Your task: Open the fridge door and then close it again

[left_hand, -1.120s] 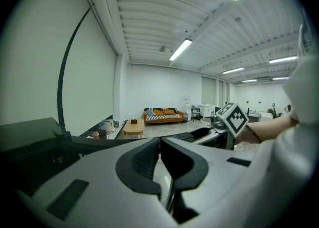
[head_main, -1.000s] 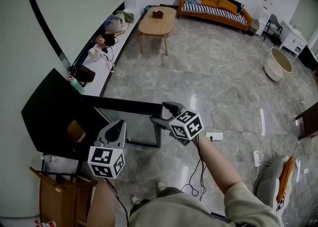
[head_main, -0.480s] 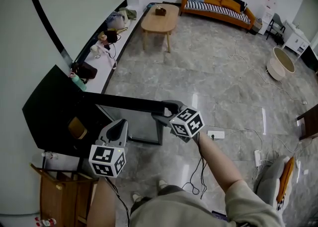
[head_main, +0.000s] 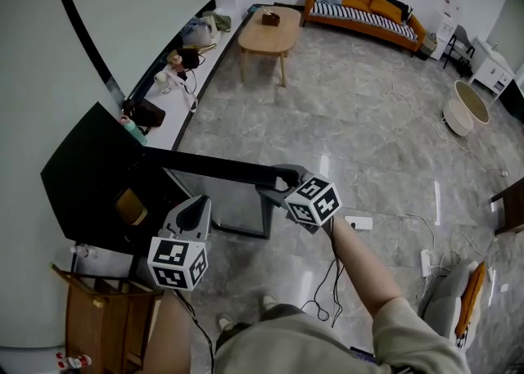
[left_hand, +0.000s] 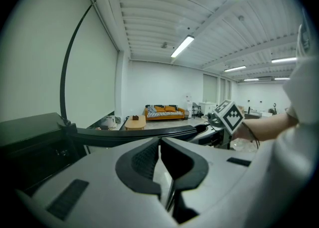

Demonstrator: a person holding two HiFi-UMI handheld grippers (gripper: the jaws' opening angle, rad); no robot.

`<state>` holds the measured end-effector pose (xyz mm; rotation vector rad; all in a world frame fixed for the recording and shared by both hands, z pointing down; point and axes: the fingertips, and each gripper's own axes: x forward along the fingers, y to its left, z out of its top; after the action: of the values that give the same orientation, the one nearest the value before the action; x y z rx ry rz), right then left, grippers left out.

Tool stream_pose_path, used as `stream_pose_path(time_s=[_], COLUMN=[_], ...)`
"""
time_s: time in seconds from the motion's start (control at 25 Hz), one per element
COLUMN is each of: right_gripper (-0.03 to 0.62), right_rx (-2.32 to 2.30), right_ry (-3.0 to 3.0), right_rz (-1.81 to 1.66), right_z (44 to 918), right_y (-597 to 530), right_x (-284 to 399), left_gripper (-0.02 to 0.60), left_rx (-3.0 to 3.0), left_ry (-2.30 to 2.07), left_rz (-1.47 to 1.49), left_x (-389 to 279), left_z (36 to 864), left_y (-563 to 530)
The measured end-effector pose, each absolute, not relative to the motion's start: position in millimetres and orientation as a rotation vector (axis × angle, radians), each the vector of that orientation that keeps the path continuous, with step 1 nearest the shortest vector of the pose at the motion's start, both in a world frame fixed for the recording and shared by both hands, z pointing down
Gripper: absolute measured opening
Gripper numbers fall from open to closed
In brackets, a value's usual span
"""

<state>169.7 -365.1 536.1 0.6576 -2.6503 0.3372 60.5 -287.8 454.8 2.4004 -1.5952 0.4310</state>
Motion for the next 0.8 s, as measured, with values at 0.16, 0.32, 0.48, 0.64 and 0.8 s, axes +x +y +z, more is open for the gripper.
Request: stream_pose_path(time_s=[0.16,0.32,0.48,0.64,0.8], right_gripper=[0.236,0.236,0.236,0.236,0.236], right_rx=[0.648,0.651,0.632,0.634,0.634], right_ry=[-2.643,-2.636,-2.626,-2.618,-2.610], right_rz=[0.342,0.344,0.341,0.345,0.349], right_z=[534,535,535,535,533], right_y=[-360,-353,-343,-332,-321], right_x=[170,169,167,165,162], left_gripper=[0.015,0.015,0.015,0.015,0.015], left_rx=[2.393,2.388,2.377,2.373,2.368], left_ry=[-1.598,-1.600,-1.607,-1.612,-1.614], left_rz=[0.438,0.442,0.438,0.434,0.435], left_x=[58,53,48,42,37], left_z=[454,457,457,456,455], left_y=[-283,-275,-267,-257,-246])
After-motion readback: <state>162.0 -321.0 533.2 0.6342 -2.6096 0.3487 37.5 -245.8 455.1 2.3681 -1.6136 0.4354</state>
